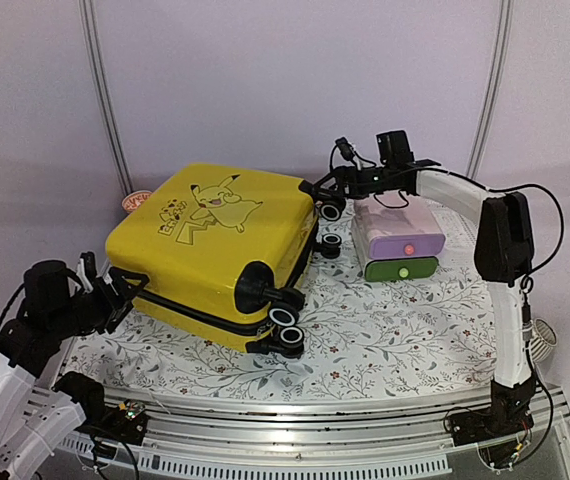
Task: Open, take out, and arrange the luggage
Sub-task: Adjust the luggage at the center of the board.
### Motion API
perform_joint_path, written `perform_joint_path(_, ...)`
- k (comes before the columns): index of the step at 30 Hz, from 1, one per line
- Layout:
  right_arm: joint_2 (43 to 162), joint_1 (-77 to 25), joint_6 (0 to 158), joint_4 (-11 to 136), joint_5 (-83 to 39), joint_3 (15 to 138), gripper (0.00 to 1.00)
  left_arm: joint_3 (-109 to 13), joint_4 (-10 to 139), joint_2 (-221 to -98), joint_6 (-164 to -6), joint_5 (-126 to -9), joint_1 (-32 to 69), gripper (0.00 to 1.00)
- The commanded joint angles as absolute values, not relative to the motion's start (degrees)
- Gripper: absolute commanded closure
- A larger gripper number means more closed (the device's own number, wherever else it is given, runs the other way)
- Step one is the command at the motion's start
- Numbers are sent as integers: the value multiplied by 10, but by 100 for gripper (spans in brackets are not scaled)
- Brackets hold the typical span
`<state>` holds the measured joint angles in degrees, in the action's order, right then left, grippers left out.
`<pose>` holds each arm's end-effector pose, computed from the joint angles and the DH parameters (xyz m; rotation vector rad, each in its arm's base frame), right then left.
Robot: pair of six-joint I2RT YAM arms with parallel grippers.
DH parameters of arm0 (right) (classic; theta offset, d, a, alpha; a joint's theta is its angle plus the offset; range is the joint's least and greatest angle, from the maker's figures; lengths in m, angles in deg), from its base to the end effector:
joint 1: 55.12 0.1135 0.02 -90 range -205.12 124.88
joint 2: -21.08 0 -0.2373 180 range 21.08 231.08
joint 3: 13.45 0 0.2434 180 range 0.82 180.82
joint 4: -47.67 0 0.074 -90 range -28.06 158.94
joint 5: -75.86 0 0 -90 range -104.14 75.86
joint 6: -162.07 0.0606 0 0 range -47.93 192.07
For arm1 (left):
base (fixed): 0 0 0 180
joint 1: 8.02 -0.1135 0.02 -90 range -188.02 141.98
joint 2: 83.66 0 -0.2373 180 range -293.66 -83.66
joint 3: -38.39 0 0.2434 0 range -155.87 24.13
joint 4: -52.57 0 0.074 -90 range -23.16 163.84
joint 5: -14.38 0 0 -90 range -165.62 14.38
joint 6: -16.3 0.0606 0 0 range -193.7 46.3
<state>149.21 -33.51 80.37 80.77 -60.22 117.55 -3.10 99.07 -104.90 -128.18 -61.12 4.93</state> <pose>0.4580 0.2284 0.2539 -0.7393 1.9891 1.1527 0.1390 -0.0475 0.2250 -0.6046 2.0754 -0.9718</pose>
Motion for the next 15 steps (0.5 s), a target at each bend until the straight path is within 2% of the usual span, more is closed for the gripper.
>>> perform_joint_path(1,1514,-323,795,811,-686,1189,1,-19,878,-1083,-1294,-621,43,3)
perform_joint_path(8,1479,-282,671,902,-692,1154,1,-18,757,-1204,-1272,-584,10,2)
perform_joint_path(15,1363,-245,655,858,-674,986,3,-55,682,-1292,-1232,-555,-55,2)
